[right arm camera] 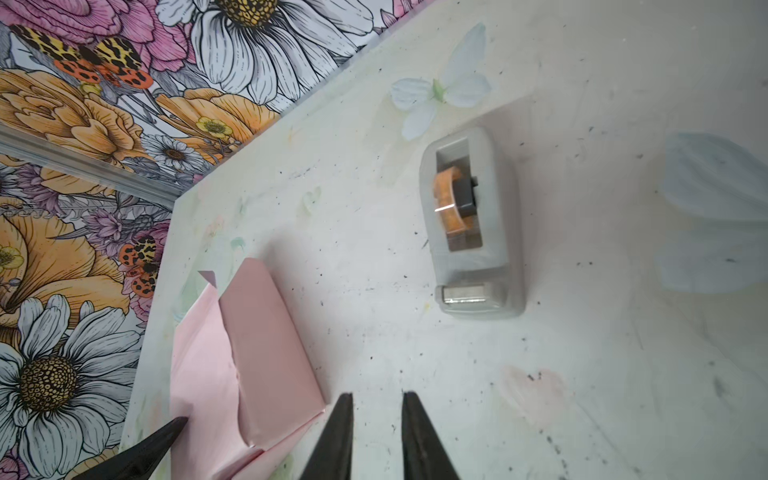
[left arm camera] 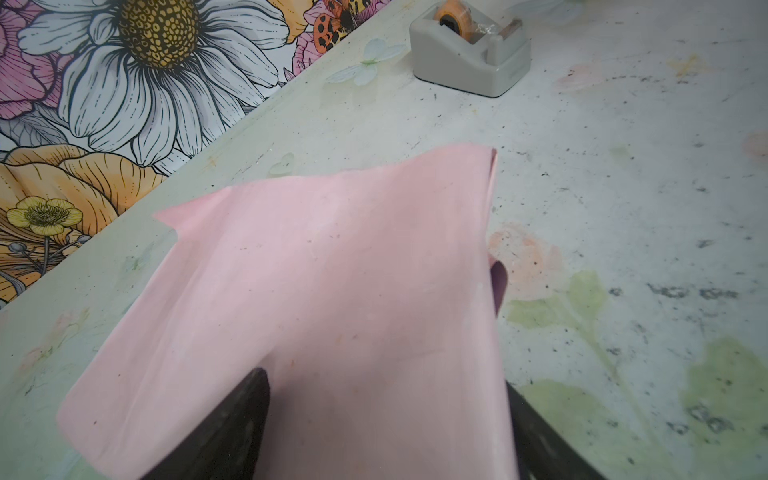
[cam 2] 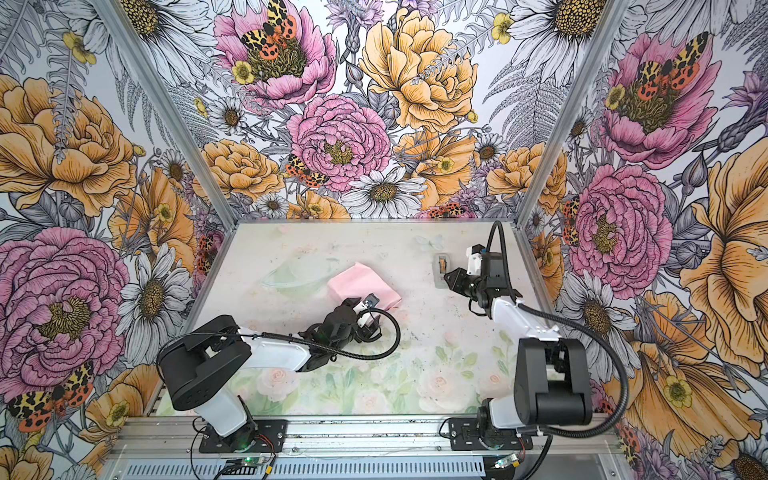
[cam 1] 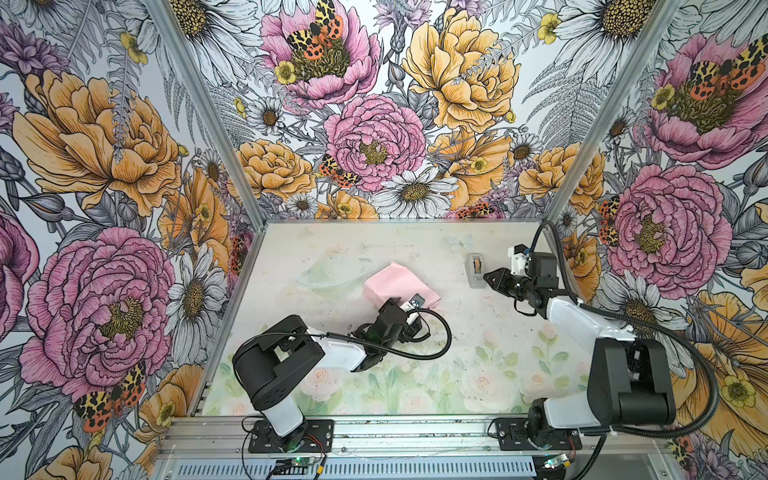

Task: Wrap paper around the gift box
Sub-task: 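Hold the paper with the left gripper while right gripper moves to the tape dispenser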

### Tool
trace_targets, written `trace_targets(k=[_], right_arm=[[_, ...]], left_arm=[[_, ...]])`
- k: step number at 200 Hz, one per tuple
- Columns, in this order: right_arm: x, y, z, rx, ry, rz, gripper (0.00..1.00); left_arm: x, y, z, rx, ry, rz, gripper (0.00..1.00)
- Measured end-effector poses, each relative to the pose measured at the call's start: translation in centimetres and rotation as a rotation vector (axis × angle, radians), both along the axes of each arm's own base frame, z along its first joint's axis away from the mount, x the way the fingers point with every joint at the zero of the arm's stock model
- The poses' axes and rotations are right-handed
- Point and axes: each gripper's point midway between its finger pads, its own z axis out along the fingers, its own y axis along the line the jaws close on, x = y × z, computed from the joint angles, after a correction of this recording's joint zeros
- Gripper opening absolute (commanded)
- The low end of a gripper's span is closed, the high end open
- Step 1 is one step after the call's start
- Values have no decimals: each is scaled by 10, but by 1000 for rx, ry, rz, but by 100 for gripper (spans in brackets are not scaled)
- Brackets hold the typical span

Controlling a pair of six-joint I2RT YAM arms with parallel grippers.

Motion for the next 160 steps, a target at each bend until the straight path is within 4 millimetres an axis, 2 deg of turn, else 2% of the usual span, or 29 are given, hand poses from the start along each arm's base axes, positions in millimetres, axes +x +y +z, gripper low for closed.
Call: trace_targets(k=[20,59,97,160], right_arm=[[15,-9,-18,16,51,53,33],[40,-20,-42,42,100,118,34],[56,-13,-50,85,103,194,32],[64,-7,-61,125,145,267,30]], left_arm=[[0,0,0,-7,5,1,79],[0,0,0,-9,6,-1,79],[1,0,1,-15,10,-7,79],[1,1,1,-20,14,-12,79]])
